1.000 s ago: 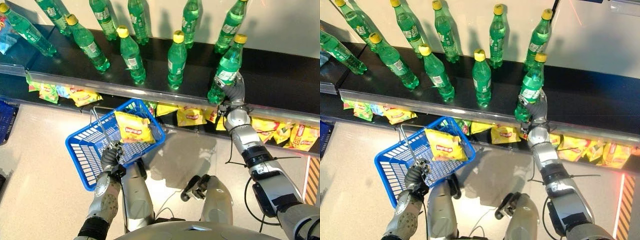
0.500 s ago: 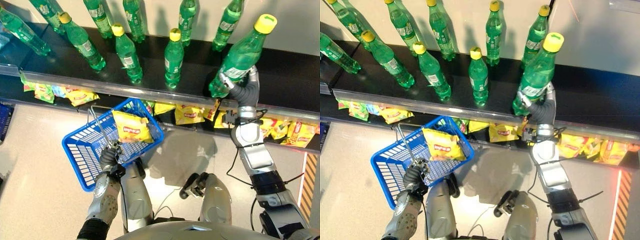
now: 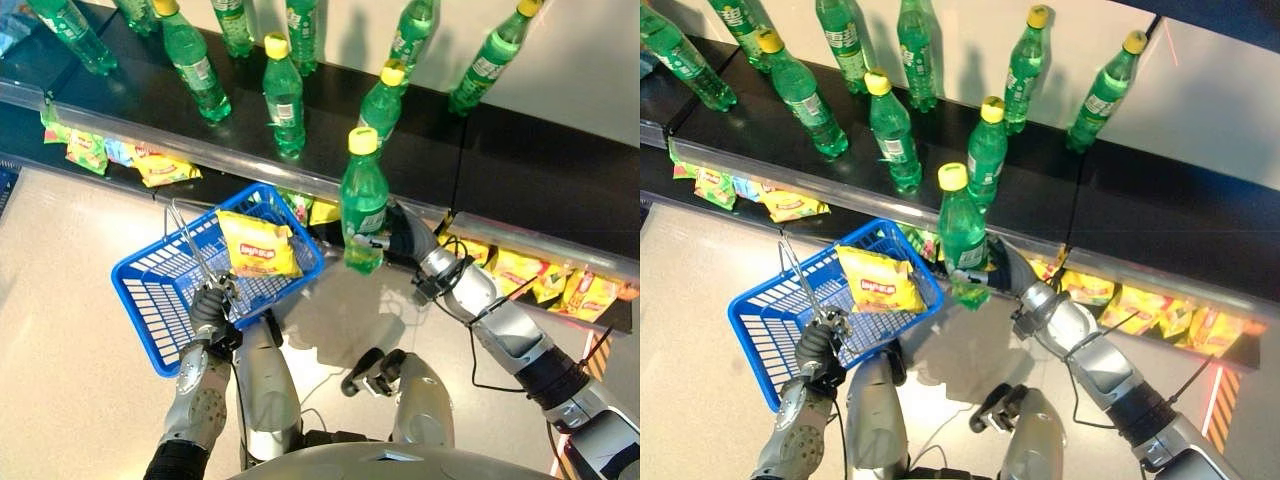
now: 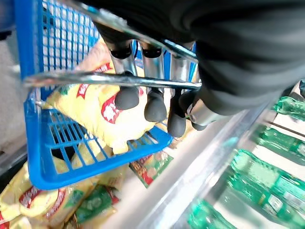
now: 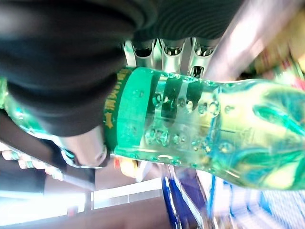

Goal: Pick up the snacks into the basket

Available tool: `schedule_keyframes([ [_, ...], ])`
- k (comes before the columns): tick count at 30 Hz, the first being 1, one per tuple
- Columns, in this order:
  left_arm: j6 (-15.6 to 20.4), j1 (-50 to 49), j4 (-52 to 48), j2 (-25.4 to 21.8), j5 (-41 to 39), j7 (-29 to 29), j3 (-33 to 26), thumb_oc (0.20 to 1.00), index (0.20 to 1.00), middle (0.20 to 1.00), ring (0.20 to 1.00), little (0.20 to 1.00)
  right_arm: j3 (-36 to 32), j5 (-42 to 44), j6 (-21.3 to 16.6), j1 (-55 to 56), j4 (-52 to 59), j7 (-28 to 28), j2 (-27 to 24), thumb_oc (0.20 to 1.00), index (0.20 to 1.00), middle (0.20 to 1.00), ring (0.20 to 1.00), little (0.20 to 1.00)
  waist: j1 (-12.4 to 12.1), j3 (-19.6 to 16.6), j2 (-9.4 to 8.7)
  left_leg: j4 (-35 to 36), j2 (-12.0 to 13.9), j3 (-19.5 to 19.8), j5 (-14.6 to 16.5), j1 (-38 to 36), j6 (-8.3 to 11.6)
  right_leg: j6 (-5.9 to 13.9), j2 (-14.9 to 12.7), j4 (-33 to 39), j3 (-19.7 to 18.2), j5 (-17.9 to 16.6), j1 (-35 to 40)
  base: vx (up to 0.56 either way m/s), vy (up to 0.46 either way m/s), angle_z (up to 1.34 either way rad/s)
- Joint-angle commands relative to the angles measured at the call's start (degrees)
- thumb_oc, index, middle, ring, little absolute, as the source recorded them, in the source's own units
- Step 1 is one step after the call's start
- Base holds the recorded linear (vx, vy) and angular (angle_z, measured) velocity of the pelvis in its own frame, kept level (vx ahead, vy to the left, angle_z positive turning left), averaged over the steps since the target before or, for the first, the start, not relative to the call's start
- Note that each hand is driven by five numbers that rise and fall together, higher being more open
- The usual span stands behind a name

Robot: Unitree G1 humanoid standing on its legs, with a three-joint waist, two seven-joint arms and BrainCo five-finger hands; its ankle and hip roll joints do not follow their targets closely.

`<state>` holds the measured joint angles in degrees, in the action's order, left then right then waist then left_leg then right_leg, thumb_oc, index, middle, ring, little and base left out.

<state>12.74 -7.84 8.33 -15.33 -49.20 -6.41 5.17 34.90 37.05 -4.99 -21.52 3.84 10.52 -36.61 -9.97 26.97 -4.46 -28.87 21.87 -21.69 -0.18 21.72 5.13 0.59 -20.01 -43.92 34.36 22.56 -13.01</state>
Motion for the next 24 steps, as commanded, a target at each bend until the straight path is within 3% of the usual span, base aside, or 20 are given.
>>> schedule_keyframes([
  [1,4.11,0.07,-12.05,-3.25,0.39,5.61,1.34,0.2,0.2,0.2,0.2,0.2,0.78,12.73,-0.3,-6.32,1.65,6.35,0.83,0.2,0.2,0.2,0.2,0.2,-2.15,-4.42,0.28,-3.81,2.54,0.15,2.85,-1.64,2.1,6.94,-1.2,6.91,-1.07,-11.03,2.58,0.02,-0.035,0.18],
  [5,3.89,0.72,-13.46,-4.11,-0.62,7.32,2.97,0.2,0.2,0.2,0.2,0.2,5.78,14.88,2.91,-10.62,-4.36,8.63,-0.79,0.2,0.2,0.2,0.2,0.2,-3.91,-4.2,0.14,-3.19,2.3,0.86,2.34,-1.49,2.27,6.95,-0.94,7.68,-0.21,-11.11,3.36,0.01,-0.033,0.14],
  [9,3.85,1.26,-13.77,-4.77,-0.72,7.54,3.56,0.2,0.2,0.2,0.2,0.2,7.65,10.99,2.89,-14.87,-9.28,7.51,-1.18,0.2,0.2,0.2,0.2,0.2,-4.77,-3.89,0.16,-2.68,2.23,1.26,2.04,-1.52,2.31,6.98,-0.66,7.83,0.19,-11.24,3.54,0.0,-0.015,0.15],
  [17,3.2,3.36,-15.81,-6.04,-1.52,6.79,6.2,0.2,0.2,0.2,0.2,0.2,7.49,1.42,1.83,-27.53,-27.77,0.37,10.13,0.2,0.2,0.2,0.2,0.2,-7.02,-3.06,1.0,-2.13,1.95,1.99,1.84,-1.03,1.86,6.76,-0.24,8.88,0.57,-11.82,3.86,-0.01,-0.004,0.06],
  [18,3.15,3.86,-16.4,-6.08,-1.99,6.3,7.09,0.2,0.2,0.2,0.2,0.2,5.58,-1.59,0.78,-30.19,-32.67,-2.56,14.73,0.2,0.2,0.2,0.2,0.2,-7.67,-2.86,1.49,-2.08,1.73,2.21,1.83,-0.8,1.71,6.65,-0.16,9.11,0.71,-11.96,3.91,0.0,0.0,0.0],
  [19,3.14,3.9,-16.41,-6.17,-2.0,6.28,6.99,0.2,0.2,0.2,0.2,0.2,5.55,-1.68,0.65,-30.37,-32.95,-2.53,14.97,0.2,0.2,0.2,0.2,0.2,-7.64,-2.79,1.38,-2.08,1.73,2.22,1.83,-0.81,1.71,6.65,-0.15,9.13,0.72,-11.96,3.93,-0.03,0.006,0.02],
  [20,2.97,4.54,-16.7,-5.94,-2.33,6.0,7.91,0.2,0.2,0.2,0.2,0.2,3.06,-5.38,-0.74,-32.01,-37.13,-5.93,19.15,0.2,0.2,0.2,0.2,0.2,-8.19,-2.5,1.99,-2.18,1.51,2.39,1.87,-0.42,1.53,6.59,-0.21,9.24,0.88,-12.04,3.91,0.0,0.0,0.0],
  [24,2.76,5.56,-17.47,-5.89,-2.94,5.96,9.64,0.2,0.2,0.2,0.2,0.2,-0.47,-12.3,-2.93,-33.32,-40.31,-10.39,24.59,0.2,0.2,0.2,0.2,0.2,-9.23,-1.65,2.92,-2.13,0.88,3.19,1.87,0.41,1.18,6.62,-0.48,9.42,1.57,-12.18,4.02,-0.02,-0.001,0.15],
])
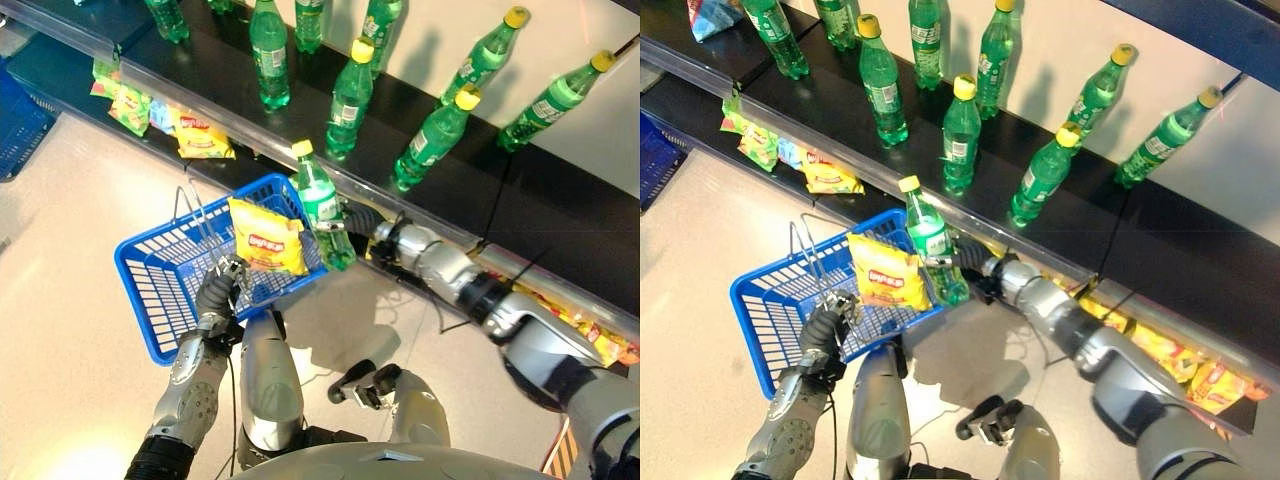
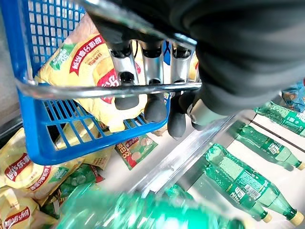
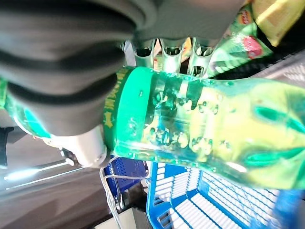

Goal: Pick up the snacks into the basket

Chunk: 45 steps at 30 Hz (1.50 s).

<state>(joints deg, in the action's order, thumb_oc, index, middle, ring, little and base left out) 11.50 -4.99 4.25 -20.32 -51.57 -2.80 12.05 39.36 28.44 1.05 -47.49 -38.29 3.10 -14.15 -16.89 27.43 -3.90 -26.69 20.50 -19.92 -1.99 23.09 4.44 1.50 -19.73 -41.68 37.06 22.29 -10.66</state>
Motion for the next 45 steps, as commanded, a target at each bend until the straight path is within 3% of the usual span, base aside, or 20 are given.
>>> schedule_keyframes([
  [1,4.02,2.92,-13.6,-1.03,-0.82,2.52,3.26,0.2,0.2,0.2,0.2,0.2,-5.57,-4.57,-9.36,-7.59,0.87,-3.5,2.94,0.2,0.2,0.2,0.2,0.2,-2.53,-1.97,2.54,-4.41,2.1,1.74,3.64,-0.6,1.83,5.7,-0.76,7.18,-0.91,-11.88,1.73,-0.01,-0.006,0.14],
  [11,3.4,5.74,-15.53,-1.58,-3.24,4.05,8.0,0.2,0.2,0.2,0.2,0.2,-10.2,-1.13,-10.92,-7.48,-8.43,-5.5,9.36,0.2,0.2,0.2,0.2,0.2,-4.57,-0.53,4.6,-4.93,0.86,3.73,3.44,1.7,1.31,5.52,-0.85,6.63,0.65,-11.49,1.54,-0.02,0.007,0.18],
  [16,3.23,6.88,-18.78,-1.44,-6.77,5.23,10.2,0.2,0.2,0.2,0.2,0.2,-13.55,4.69,-11.35,-6.95,-14.75,-4.59,12.65,0.2,0.2,0.2,0.2,0.2,-5.88,0.2,6.66,-5.52,-0.24,5.25,3.55,3.08,0.82,5.41,-1.38,5.72,1.26,-11.0,1.04,-0.04,0.007,0.09],
  [30,2.7,11.66,-25.06,-0.93,-13.58,7.29,16.86,0.2,0.2,0.2,0.2,0.2,-17.01,7.6,-13.32,-6.28,-20.25,-4.17,12.83,0.2,0.2,0.2,0.2,0.2,-9.46,-0.12,10.96,-5.42,-2.91,9.18,2.45,6.86,0.43,5.62,-2.7,3.85,5.84,-9.69,1.16,-0.02,-0.008,0.25],
  [45,-1.01,16.75,-28.87,0.25,-20.14,9.34,26.09,0.2,0.2,0.2,0.2,0.2,-14.15,-0.38,-12.43,-5.96,-26.5,-3.66,14.54,0.2,0.2,0.2,0.2,0.2,-10.93,-0.78,13.8,-5.11,-5.16,11.02,1.99,8.14,-0.31,6.01,-4.19,3.19,6.95,-9.61,0.86,-0.02,0.024,0.12],
])
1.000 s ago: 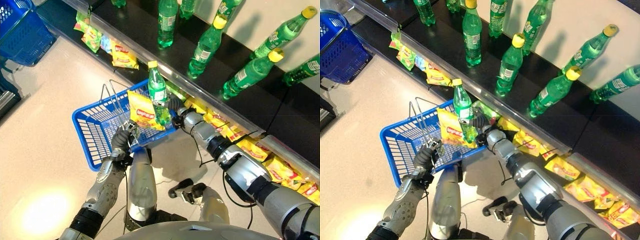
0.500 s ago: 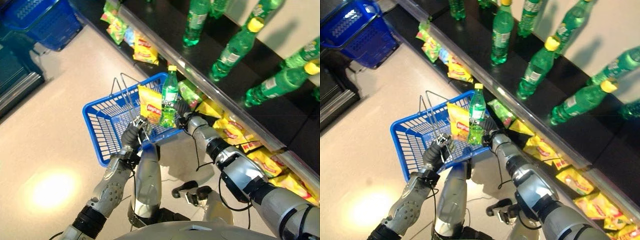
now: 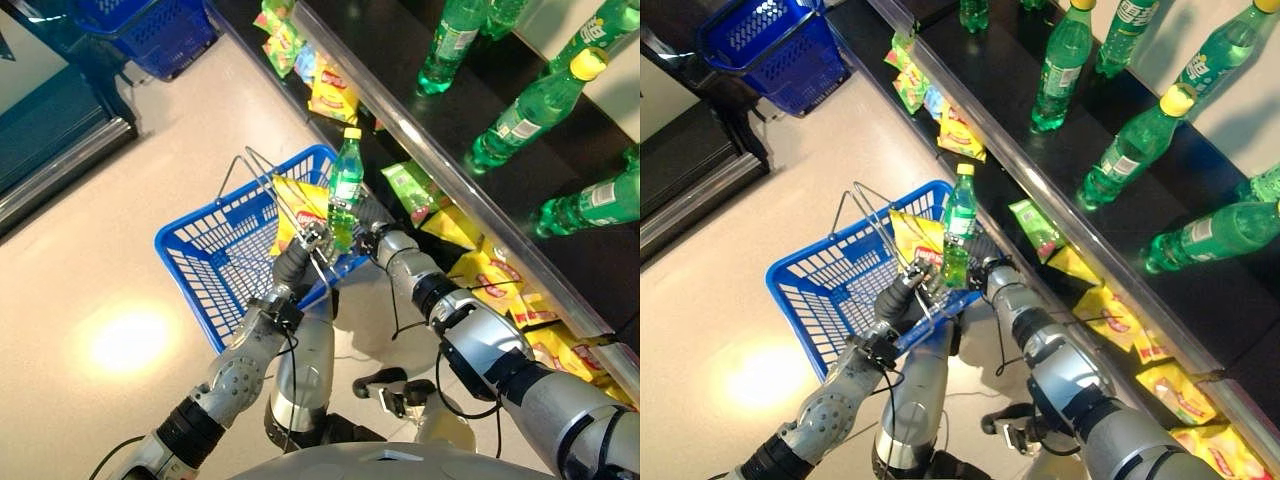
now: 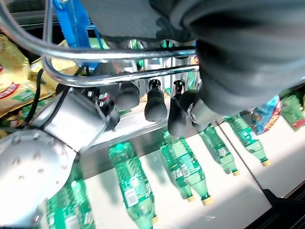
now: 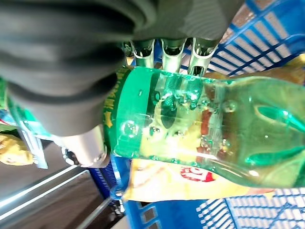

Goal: Pick up the snacks into the basket

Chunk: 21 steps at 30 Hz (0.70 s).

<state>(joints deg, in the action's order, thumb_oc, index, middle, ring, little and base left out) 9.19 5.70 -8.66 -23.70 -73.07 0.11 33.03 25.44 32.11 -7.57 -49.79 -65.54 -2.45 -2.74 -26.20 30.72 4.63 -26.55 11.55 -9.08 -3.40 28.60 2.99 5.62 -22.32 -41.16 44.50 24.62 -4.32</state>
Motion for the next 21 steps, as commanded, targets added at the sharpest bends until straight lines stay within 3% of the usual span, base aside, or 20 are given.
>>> schedule_keyframes([
  [1,1.3,6.04,-15.93,3.68,1.35,6.44,5.11,0.2,0.2,0.2,0.2,0.2,-0.2,-4.11,-3.8,-3.59,0.79,1.86,3.11,0.2,0.2,0.2,0.2,0.2,-1.59,-4.09,5.31,-5.26,3.78,0.21,3.4,2.66,1.14,1.89,-1.61,2.64,-0.46,-11.93,-5.47,-0.03,0.028,0.03],
  [6,0.47,7.09,-15.49,4.01,1.5,7.48,6.62,0.2,0.2,0.2,0.2,0.2,5.54,-11.9,-2.39,-1.0,0.58,4.39,3.87,0.2,0.2,0.2,0.2,0.2,-1.92,-4.41,5.38,-4.44,3.37,0.43,2.85,2.87,1.03,2.03,-1.77,2.93,-0.25,-12.39,-5.52,-0.01,0.018,0.05],
  [18,-0.16,7.81,-14.86,4.09,1.04,8.54,7.53,0.2,0.2,0.2,0.2,0.2,8.61,-12.2,-1.69,0.9,1.63,7.74,4.11,0.2,0.2,0.2,0.2,0.2,-1.57,-4.82,4.48,-4.39,3.05,0.15,3.01,2.56,0.72,2.31,-2.2,3.32,-1.18,-13.19,-5.6,0.0,0.02,0.01],
  [21,-0.13,7.9,-14.86,3.88,1.22,8.72,7.6,0.2,0.2,0.2,0.2,0.2,10.95,-17.1,-1.85,0.29,1.72,7.57,3.39,0.2,0.2,0.2,0.2,0.2,-1.19,-4.97,3.99,-4.09,2.92,-0.01,2.99,2.31,0.71,2.42,-2.3,3.41,-1.38,-13.42,-5.5,0.0,0.023,0.0],
])
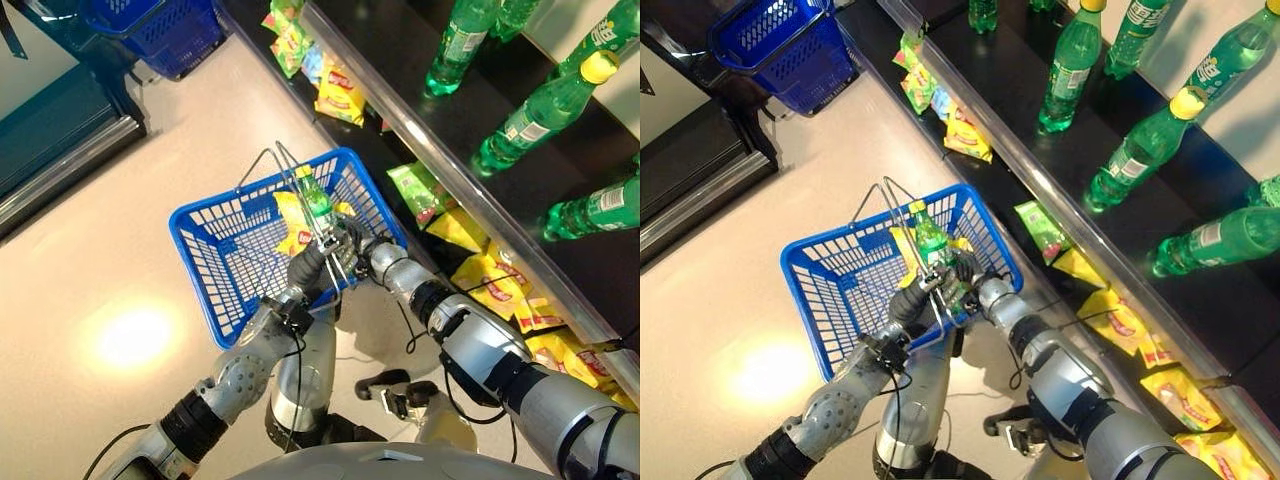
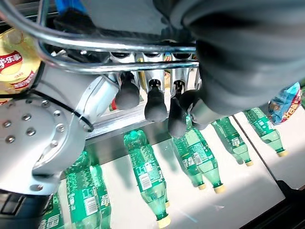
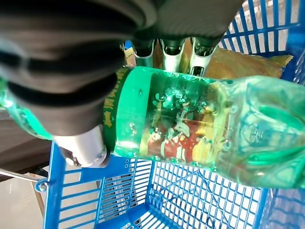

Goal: Pick up the snacks into the basket

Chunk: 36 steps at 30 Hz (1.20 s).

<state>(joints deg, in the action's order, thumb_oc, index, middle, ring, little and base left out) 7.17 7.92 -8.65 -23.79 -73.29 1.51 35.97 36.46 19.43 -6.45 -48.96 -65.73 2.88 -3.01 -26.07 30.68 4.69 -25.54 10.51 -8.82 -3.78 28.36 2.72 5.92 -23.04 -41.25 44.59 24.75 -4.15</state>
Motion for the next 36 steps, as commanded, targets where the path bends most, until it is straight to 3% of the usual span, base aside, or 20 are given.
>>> schedule_keyframes([
  [1,1.9,5.68,-14.87,3.97,1.45,7.32,4.65,0.2,0.2,0.2,0.2,0.2,-0.07,-4.43,-2.98,-0.54,1.91,2.23,3.66,0.2,0.2,0.2,0.2,0.2,-1.31,-4.93,3.92,-5.09,3.96,-0.27,3.37,2.53,0.98,2.12,-1.58,3.5,-1.47,-13.55,-5.66,0.0,0.0,0.0],
  [3,1.9,5.58,-14.92,3.86,1.39,7.37,4.7,0.2,0.2,0.2,0.2,0.2,0.26,-5.91,-2.99,-0.85,1.43,1.46,3.81,0.2,0.2,0.2,0.2,0.2,-1.08,-5.03,3.71,-5.1,4.02,-0.46,3.43,2.42,0.98,2.21,-1.71,3.33,-1.59,-13.63,-5.7,0.0,0.0,0.0],
  [4,1.94,5.63,-15.11,3.91,1.27,7.26,4.62,0.2,0.2,0.2,0.2,0.2,0.06,-7.44,-2.87,-1.16,0.44,0.84,3.99,1.0,1.0,1.0,1.0,1.0,-0.92,-5.16,3.57,-5.09,4.08,-0.64,3.5,2.28,0.98,2.29,-1.81,3.31,-1.86,-13.7,-5.81,0.0,0.0,0.0],
  [22,3.81,4.82,-15.67,2.93,2.2,5.75,1.76,0.2,0.2,0.2,0.2,0.2,-1.86,-10.35,-2.64,-2.45,-1.52,-2.1,3.61,1.0,1.0,1.0,1.0,1.0,1.16,-5.24,1.96,-5.79,4.65,-1.74,3.98,1.62,0.94,2.05,-2.02,2.95,-3.32,-14.08,-6.1,0.0,0.002,-0.01],
  [29,6.43,2.43,-14.28,2.32,5.34,3.9,-3.5,0.2,0.2,0.2,0.2,0.2,-2.79,-7.91,-3.83,2.55,6.3,-3.73,0.28,1.0,1.0,1.0,1.0,1.0,3.34,-5.82,0.55,-5.73,5.43,-2.67,4.13,0.16,1.15,2.03,-1.96,2.99,-4.28,-14.19,-5.71,0.0,0.011,-0.05],
  [36,8.68,-3.73,-10.89,1.84,9.98,0.87,-12.55,0.2,0.2,0.2,0.2,0.2,-2.72,-9.89,-4.94,15.07,18.74,-4.95,-2.85,1.0,1.0,1.0,1.0,1.0,7.39,-6.46,-1.41,-4.94,6.34,-4.4,4.71,-3.1,1.3,2.27,-1.79,4.58,-5.83,-15.35,-4.54,0.01,0.028,-0.22],
])
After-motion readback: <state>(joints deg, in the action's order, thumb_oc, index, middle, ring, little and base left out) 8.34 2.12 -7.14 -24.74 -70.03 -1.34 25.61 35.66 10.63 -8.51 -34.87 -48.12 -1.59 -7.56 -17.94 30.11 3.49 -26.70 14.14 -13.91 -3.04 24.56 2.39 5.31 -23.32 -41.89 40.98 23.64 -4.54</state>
